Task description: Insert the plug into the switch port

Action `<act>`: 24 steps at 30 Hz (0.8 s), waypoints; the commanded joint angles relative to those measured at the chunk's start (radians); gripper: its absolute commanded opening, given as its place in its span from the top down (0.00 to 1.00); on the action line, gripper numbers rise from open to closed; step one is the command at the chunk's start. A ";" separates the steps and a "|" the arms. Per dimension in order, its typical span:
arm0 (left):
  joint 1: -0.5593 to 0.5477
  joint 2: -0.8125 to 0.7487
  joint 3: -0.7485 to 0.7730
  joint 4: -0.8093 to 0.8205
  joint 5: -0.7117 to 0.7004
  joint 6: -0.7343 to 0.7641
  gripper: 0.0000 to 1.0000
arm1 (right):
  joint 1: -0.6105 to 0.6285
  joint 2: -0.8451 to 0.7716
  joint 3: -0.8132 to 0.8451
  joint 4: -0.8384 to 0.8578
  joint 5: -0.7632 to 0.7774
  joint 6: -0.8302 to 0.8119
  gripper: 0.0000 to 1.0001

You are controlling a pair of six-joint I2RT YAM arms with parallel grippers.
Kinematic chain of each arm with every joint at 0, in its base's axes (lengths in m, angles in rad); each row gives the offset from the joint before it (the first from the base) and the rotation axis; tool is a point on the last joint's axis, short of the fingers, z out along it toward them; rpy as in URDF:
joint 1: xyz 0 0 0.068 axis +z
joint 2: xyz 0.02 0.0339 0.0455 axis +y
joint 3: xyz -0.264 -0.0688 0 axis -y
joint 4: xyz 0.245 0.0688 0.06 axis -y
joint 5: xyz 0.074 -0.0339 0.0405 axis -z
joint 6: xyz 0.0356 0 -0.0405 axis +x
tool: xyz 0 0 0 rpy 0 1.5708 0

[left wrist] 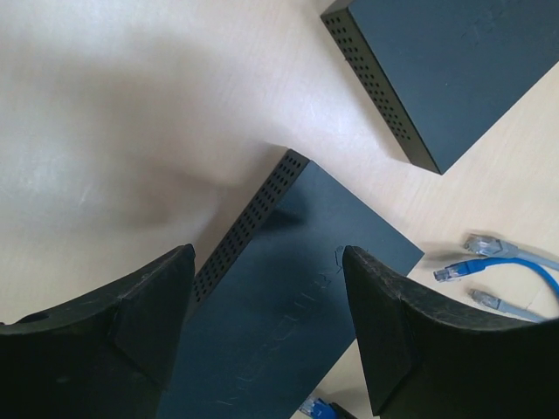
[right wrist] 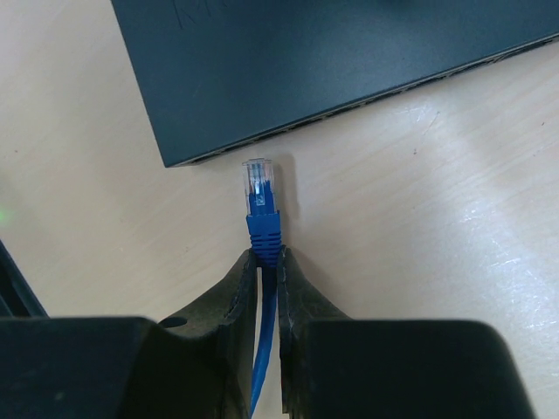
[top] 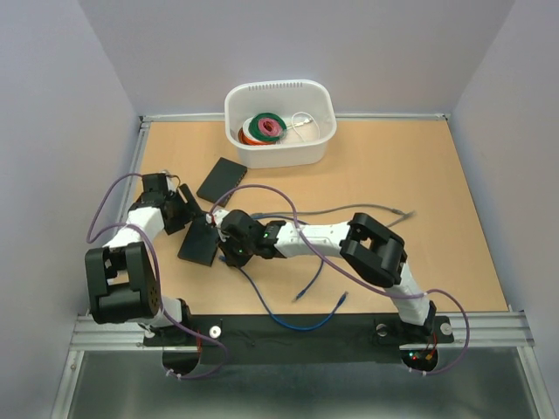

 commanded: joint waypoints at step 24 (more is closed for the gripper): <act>-0.082 0.023 0.001 0.005 0.027 0.006 0.21 | 0.010 0.077 0.188 -0.084 0.079 -0.009 1.00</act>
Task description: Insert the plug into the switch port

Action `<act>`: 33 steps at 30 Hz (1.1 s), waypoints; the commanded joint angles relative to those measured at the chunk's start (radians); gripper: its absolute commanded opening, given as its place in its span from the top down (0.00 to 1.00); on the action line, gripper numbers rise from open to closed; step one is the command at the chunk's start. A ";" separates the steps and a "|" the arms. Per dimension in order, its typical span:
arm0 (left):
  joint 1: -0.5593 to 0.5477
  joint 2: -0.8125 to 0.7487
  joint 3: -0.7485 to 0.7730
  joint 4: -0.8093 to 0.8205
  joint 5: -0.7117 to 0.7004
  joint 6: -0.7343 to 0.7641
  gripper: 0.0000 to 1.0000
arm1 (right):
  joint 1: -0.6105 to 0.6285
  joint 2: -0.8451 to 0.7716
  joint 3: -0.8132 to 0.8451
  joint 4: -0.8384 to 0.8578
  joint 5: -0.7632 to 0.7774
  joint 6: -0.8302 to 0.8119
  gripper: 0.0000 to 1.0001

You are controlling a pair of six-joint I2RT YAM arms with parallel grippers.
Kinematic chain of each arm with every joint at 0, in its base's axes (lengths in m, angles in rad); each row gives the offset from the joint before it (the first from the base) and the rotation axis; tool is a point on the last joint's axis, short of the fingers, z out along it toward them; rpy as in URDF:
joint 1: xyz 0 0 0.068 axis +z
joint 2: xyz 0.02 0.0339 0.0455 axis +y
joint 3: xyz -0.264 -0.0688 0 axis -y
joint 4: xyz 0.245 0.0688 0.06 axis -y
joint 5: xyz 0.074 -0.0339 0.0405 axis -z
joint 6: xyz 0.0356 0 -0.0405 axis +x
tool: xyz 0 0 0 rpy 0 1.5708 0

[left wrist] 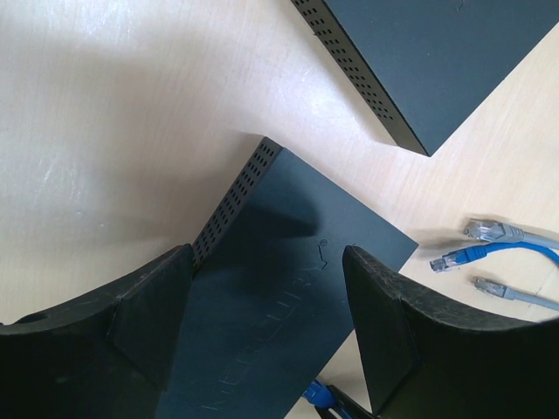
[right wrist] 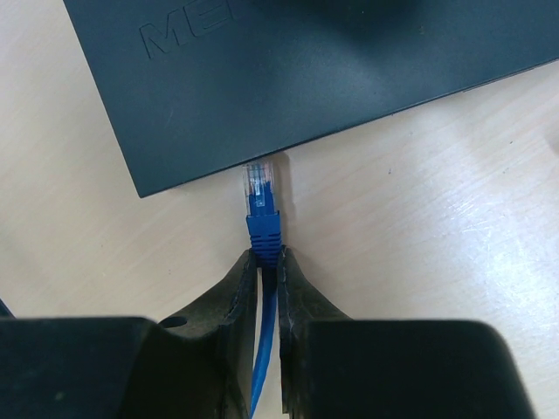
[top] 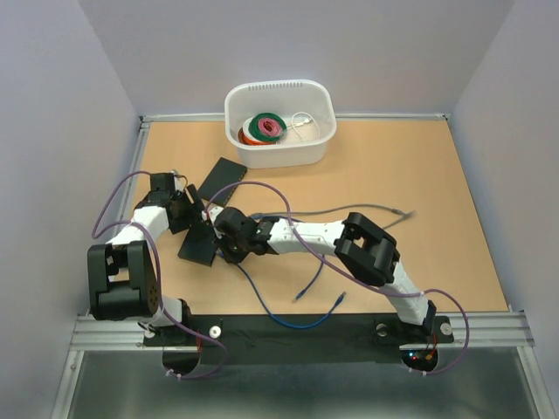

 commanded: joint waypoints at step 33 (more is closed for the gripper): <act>-0.045 0.016 0.004 -0.009 0.022 0.002 0.21 | 0.050 0.061 0.158 0.015 0.175 0.065 1.00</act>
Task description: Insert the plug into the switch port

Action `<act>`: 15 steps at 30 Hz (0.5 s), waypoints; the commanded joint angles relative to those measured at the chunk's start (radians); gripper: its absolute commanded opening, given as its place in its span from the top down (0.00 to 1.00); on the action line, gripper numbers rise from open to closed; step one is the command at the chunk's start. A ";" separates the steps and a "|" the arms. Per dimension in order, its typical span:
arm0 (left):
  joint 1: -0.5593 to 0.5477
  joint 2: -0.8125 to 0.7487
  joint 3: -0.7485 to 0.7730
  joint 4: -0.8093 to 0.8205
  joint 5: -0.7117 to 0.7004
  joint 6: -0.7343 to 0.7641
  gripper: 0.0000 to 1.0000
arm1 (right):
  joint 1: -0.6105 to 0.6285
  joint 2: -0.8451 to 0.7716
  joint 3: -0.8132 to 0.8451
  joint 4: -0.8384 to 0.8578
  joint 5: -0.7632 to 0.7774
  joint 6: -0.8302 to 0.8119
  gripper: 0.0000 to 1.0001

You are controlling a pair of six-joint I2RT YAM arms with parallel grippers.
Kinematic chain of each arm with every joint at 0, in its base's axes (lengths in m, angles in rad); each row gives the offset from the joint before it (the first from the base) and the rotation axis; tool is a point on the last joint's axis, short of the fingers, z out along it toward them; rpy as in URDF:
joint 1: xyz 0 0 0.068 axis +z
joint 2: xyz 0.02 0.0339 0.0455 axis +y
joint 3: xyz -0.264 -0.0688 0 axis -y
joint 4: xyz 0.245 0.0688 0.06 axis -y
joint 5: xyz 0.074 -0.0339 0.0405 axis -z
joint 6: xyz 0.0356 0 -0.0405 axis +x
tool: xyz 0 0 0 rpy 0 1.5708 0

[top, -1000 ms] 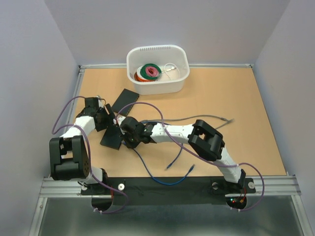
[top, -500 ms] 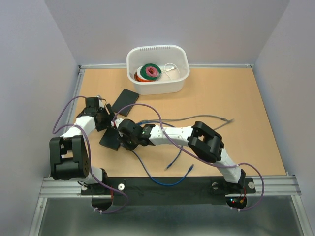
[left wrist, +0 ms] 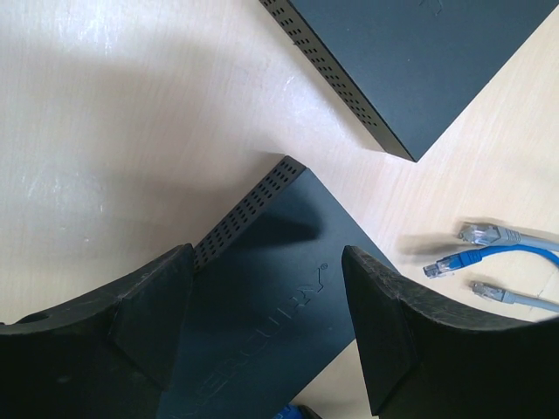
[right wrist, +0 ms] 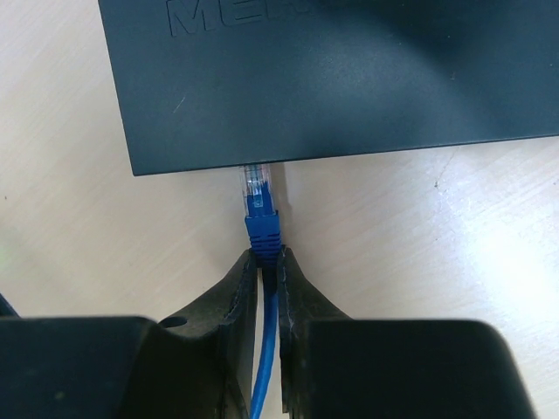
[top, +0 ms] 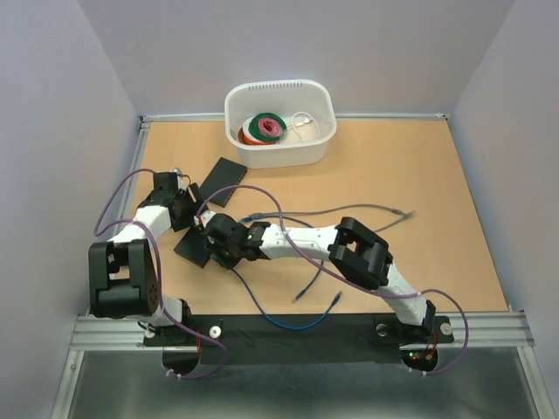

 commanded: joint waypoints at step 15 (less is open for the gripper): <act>-0.031 0.014 0.006 -0.043 0.027 -0.009 0.21 | 0.011 -0.028 0.117 0.066 0.107 0.073 1.00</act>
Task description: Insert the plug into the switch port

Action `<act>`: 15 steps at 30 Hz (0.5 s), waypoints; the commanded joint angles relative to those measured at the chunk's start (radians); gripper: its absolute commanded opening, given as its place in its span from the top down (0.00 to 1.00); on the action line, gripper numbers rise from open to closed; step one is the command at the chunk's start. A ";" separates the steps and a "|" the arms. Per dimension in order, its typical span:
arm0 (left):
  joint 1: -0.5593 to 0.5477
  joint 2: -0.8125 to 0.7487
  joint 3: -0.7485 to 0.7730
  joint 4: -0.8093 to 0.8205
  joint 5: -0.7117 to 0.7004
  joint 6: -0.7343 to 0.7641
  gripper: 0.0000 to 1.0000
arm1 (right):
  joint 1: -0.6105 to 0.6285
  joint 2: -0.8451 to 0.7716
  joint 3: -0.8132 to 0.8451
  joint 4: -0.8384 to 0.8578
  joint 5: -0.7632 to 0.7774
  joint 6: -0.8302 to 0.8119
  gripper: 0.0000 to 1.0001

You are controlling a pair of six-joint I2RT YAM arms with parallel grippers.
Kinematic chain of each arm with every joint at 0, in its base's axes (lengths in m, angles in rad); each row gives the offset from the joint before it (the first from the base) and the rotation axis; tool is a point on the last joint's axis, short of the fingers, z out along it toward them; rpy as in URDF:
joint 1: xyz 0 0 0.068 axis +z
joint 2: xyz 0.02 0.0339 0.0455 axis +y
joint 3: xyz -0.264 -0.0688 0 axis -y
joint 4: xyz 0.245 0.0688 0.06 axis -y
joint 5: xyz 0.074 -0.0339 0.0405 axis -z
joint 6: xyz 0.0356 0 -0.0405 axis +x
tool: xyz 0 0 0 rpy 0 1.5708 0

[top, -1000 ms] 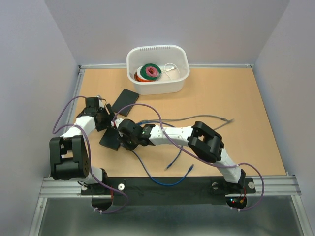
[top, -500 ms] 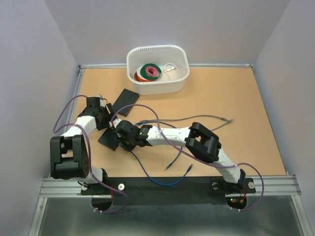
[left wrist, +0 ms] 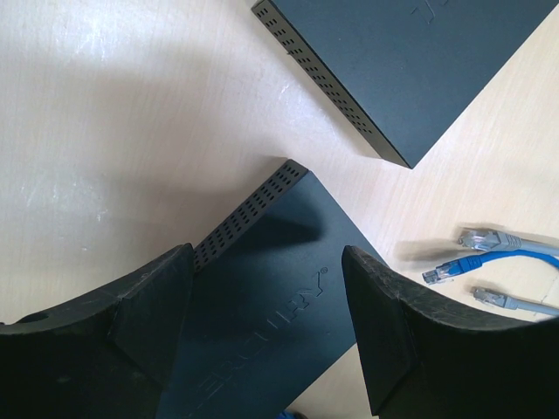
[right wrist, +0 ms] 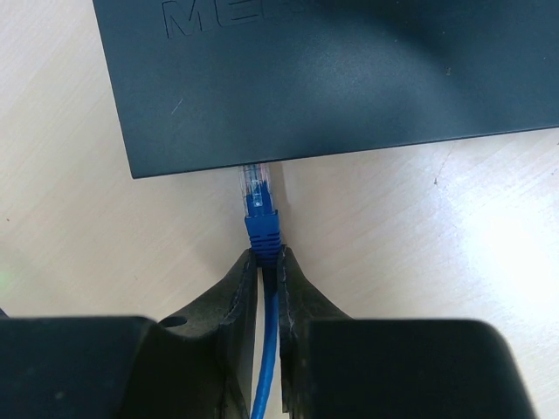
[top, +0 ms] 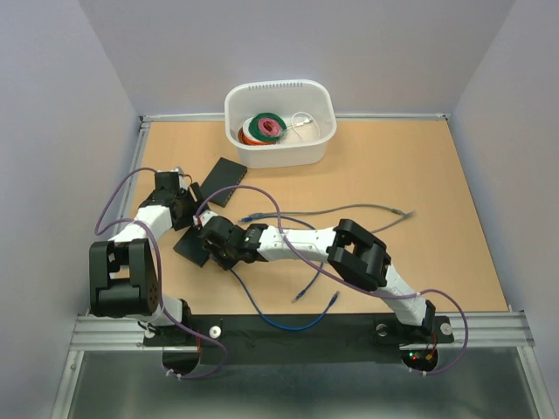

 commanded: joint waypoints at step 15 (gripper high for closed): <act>-0.022 0.015 0.007 -0.061 0.040 -0.017 0.21 | 0.022 -0.010 0.138 0.079 0.096 0.080 1.00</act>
